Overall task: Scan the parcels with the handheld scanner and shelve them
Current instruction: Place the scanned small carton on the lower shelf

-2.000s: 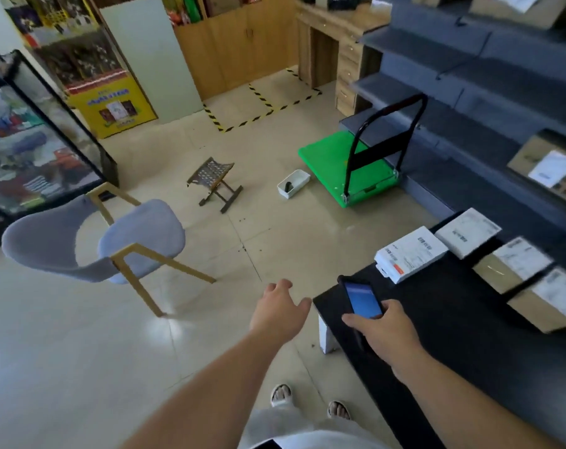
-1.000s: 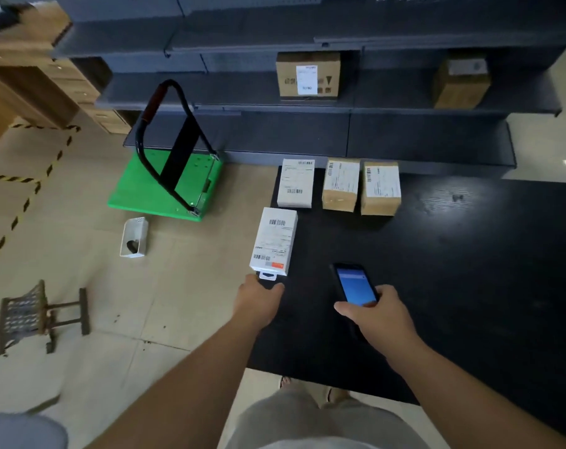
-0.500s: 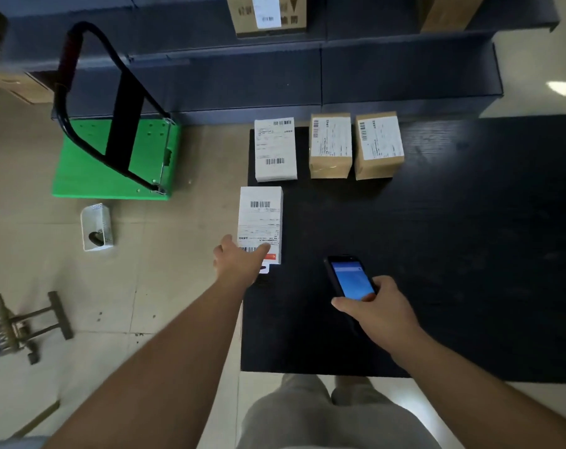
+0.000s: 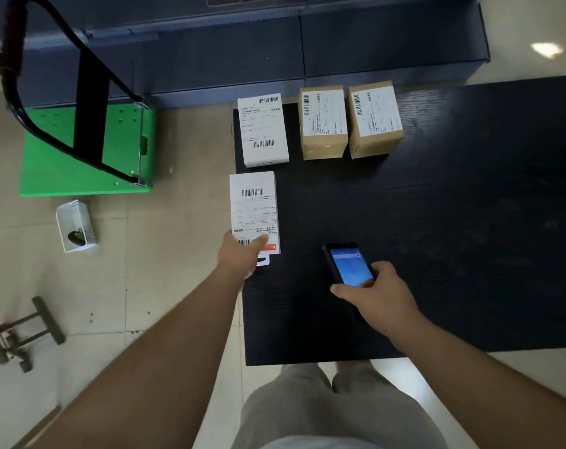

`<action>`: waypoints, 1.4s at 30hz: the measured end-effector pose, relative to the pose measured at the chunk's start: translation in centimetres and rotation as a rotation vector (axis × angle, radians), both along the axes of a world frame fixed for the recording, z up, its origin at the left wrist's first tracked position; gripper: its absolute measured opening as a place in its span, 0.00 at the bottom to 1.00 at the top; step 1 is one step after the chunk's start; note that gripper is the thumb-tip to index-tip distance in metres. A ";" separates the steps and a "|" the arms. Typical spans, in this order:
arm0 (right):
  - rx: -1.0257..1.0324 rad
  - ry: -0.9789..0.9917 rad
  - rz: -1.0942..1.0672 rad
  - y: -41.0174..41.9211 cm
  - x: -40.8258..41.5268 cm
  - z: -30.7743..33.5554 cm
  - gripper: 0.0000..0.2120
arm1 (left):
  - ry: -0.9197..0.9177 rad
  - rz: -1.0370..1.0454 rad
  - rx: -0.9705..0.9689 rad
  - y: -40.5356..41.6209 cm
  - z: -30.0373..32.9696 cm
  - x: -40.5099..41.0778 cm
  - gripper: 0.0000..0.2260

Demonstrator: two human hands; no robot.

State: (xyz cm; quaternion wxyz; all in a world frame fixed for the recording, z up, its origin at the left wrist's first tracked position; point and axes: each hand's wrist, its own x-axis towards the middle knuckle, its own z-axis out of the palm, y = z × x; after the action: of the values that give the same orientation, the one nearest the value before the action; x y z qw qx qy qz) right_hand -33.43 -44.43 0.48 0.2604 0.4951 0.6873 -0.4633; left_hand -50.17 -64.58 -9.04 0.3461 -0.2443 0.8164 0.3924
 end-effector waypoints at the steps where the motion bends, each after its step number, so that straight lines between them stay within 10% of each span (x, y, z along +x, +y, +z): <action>1: 0.002 -0.001 -0.003 -0.1 0.1 0.1 0.46 | 0.005 0.012 -0.003 0.2 0.0 0.2 0.25; 12: 0.043 0.034 -0.030 -1.2 2.2 3.3 0.46 | 0.034 -0.016 -0.095 0.1 2.2 2.4 0.30; 42: 0.088 0.339 0.272 4.4 5.7 17.9 0.41 | 0.253 0.179 0.503 5.8 14.2 9.7 0.31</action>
State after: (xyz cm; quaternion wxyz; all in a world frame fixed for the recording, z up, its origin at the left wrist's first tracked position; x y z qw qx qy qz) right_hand -27.69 -40.00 18.39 0.1793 0.3240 0.8013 -0.4699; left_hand -40.45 -58.78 5.17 0.2550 -0.1713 0.7055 0.6387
